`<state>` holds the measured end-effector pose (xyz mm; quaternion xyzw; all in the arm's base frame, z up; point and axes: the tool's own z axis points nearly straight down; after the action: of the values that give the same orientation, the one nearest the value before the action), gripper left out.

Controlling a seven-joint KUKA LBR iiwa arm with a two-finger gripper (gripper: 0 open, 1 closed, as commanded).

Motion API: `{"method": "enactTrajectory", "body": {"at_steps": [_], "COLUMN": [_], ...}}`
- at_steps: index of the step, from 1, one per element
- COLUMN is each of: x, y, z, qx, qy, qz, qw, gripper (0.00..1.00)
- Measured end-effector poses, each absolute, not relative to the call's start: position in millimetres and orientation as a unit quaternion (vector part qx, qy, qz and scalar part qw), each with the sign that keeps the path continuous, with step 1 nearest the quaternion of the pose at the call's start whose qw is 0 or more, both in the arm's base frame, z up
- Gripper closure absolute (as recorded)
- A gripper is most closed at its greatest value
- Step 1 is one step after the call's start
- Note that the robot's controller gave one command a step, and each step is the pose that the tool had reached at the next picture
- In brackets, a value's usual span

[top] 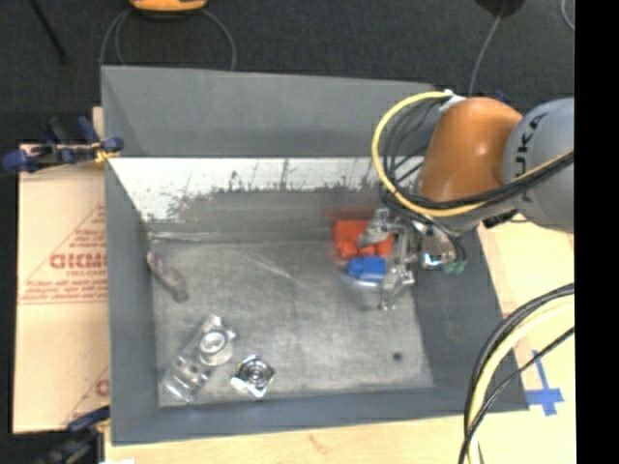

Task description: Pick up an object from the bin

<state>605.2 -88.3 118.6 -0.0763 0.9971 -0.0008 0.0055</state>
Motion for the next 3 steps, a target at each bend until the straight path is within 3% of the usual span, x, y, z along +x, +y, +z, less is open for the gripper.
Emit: {"method": "enactTrajectory", "body": {"at_steps": [1, 2, 3], "x": [602.8, 600.8, 600.5], "y": [-87, -90, -89], "z": [117, 140, 139], "qx": [-0.076, -0.053, -0.053], "qy": [0.997, 0.999, 0.999], "qz": [0.001, 0.000, 0.001], "qw": [0.003, 0.004, 0.003], "gripper": [1.00, 1.00, 0.00]}}
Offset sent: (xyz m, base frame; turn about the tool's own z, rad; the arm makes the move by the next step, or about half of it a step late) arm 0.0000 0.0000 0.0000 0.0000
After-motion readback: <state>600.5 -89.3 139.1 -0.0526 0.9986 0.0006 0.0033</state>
